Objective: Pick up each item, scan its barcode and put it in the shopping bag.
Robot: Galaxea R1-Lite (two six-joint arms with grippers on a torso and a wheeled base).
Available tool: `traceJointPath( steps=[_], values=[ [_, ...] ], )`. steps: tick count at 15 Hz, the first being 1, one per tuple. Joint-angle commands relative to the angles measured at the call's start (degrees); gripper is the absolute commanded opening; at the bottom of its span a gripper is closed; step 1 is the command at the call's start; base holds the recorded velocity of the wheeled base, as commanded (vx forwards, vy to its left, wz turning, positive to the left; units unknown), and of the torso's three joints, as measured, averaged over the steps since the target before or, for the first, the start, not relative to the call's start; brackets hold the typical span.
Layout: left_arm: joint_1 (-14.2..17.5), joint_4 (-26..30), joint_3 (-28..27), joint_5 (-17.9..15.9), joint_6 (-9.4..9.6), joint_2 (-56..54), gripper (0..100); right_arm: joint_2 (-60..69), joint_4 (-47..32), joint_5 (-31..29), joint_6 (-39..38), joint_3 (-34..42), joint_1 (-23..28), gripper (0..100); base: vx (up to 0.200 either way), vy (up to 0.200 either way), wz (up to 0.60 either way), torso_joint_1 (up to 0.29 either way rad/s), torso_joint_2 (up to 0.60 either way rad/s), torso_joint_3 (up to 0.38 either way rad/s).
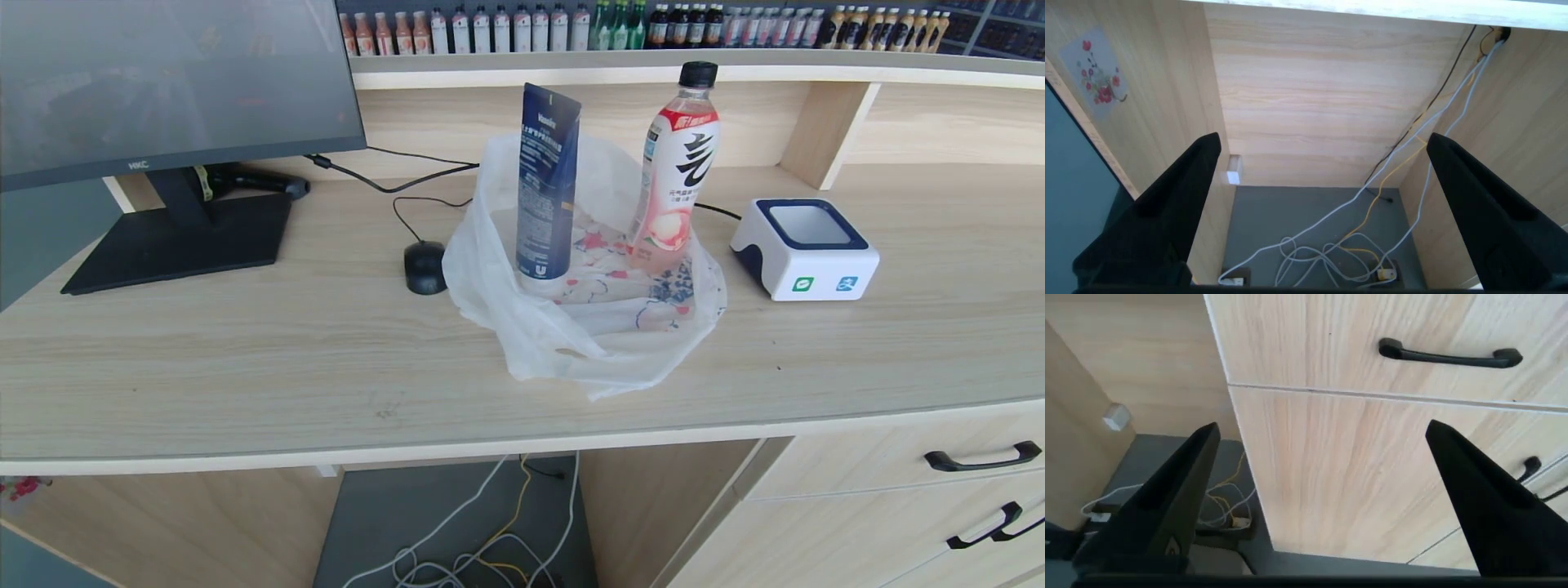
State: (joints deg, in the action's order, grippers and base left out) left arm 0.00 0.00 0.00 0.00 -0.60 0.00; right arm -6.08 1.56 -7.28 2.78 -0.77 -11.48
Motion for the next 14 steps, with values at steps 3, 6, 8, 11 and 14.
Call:
traceJointPath(
  steps=[3,6,8,11,14],
  values=[
    [0.0,0.0,0.0,0.0,-0.02,0.0,100,0.63,0.11,-0.19,-1.29,0.15,18.16,100,0.0,0.0,0.0,0.0,0.0,0.0],
    [0.0,0.0,0.0,0.0,-0.02,0.0,100,0.63,0.2,0.95,-5.59,0.59,18.16,100,0.0,0.0,0.0,0.0,0.0,0.0],
    [0.0,0.0,0.0,0.09,-0.02,0.0,100,0.63,-1.03,1.83,-3.04,0.68,18.16,100,0.0,0.0,0.0,0.0,0.0,0.0],
    [0.0,0.0,0.0,0.0,-0.02,0.0,100,0.55,-1.3,7.01,3.9,0.68,17.9,100,0.0,0.0,0.0,0.0,0.0,0.0],
    [0.0,0.0,0.0,0.0,-0.02,0.0,100,-2.71,-1.3,7.19,3.46,0.68,12.36,100,0.0,0.0,0.0,0.0,0.0,0.0]
  ],
)
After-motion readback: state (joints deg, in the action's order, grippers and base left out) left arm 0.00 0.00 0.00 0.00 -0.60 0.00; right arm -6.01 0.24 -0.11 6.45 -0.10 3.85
